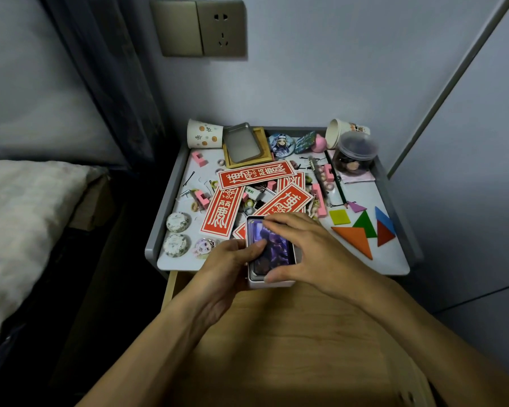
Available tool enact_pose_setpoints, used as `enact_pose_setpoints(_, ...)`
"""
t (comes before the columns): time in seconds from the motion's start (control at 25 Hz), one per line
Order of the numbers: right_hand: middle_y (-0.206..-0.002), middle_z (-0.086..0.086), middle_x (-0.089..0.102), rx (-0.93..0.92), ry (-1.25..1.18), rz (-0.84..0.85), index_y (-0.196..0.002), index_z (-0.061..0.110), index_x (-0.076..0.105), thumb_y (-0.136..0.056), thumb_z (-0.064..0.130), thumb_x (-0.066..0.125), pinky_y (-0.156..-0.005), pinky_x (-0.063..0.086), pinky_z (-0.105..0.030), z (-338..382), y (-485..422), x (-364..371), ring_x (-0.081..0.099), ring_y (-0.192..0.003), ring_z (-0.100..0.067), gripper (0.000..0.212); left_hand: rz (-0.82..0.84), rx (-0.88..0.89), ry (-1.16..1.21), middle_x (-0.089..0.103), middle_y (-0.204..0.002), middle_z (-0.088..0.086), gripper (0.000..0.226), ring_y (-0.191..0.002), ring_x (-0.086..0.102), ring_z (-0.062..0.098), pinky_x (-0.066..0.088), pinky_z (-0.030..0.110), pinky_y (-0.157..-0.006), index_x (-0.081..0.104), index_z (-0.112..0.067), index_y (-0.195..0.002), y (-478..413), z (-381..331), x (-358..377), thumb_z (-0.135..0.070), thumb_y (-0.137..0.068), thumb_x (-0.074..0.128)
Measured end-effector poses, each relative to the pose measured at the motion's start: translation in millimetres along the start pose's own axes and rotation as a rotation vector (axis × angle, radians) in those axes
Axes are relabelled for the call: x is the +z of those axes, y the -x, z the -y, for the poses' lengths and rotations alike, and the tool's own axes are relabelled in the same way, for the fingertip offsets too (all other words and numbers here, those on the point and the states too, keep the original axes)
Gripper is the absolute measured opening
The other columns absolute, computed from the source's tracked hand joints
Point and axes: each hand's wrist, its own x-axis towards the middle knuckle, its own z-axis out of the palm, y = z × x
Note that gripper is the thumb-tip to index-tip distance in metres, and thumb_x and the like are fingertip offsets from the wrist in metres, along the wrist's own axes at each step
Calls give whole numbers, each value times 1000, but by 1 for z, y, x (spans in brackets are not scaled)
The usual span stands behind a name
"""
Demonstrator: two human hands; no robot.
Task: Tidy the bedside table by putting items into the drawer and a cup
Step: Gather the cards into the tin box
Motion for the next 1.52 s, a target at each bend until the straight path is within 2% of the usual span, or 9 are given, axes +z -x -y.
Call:
enact_pose_setpoints(0.24,-154,12,24,-49,30,21,-152,24,27,-83,48,69,-111,20,-21,1,0,1,13,-135,6,85,5,20,-7,74,-94,16,23,-78,69,23,53,45,-84,67,-2,-104,1,-3,0,-20,-89,64)
enact_pose_setpoints(0.4,-155,9,22,-69,66,35,-153,22,21,-85,50,66,-112,21,-23,1,-1,1,11,-139,0,87,4,7,-9,71,-105,23,38,-89,66,31,48,56,-95,66,2,-111,5,-5,0,-24,-84,66)
enact_pose_setpoints(0.72,-158,10,18,-78,37,20,-154,22,18,-85,49,66,-99,2,-1,0,-9,4,0,-129,16,89,-5,-3,-27,66,-114,28,37,-99,62,36,47,54,-97,63,8,-116,6,-15,-5,-18,-89,64)
enact_pose_setpoints(0.84,-156,12,20,-74,-49,14,-153,23,24,-83,45,69,-114,17,-17,6,-12,7,8,-135,10,86,-44,28,-32,71,-105,24,26,-87,66,30,54,43,-83,66,5,-109,5,-19,-8,-13,-92,62)
enact_pose_setpoints(0.96,-148,14,30,-20,-282,-97,-144,28,42,-80,38,75,-107,37,-26,17,-28,-4,27,-134,0,73,-119,91,21,74,-93,17,18,-78,71,26,56,42,-79,66,1,-101,4,-32,-11,-13,-93,60)
enact_pose_setpoints(1.08,-123,5,59,78,-339,-341,-121,21,62,-88,32,68,-97,49,-29,14,-91,-26,56,-109,-6,36,-240,153,109,75,-93,16,26,-80,73,28,60,46,-79,64,5,-110,1,-46,-23,-14,-94,60)
enact_pose_setpoints(1.2,-106,-6,71,216,-78,-373,-108,11,69,-89,27,67,-89,53,-35,-12,-179,-40,65,-94,-16,25,-330,202,229,75,-94,16,28,-84,73,31,59,45,-78,64,5,-113,3,-55,-41,-16,-95,59)
enact_pose_setpoints(1.4,-108,-21,66,330,415,-311,-107,2,65,-92,21,58,-76,51,-36,-42,-260,-34,64,-93,-35,25,-341,239,328,75,-96,17,27,-81,74,28,61,36,-68,66,3,-112,4,-69,-63,-17,-96,57)
enact_pose_setpoints(1.52,-110,-21,65,379,518,-306,-110,0,64,-91,13,57,-75,50,-36,-42,-275,-27,63,-96,-36,24,-332,238,315,75,-96,16,28,-89,73,31,59,40,-79,66,1,-113,2,-74,-69,-19,-96,57)
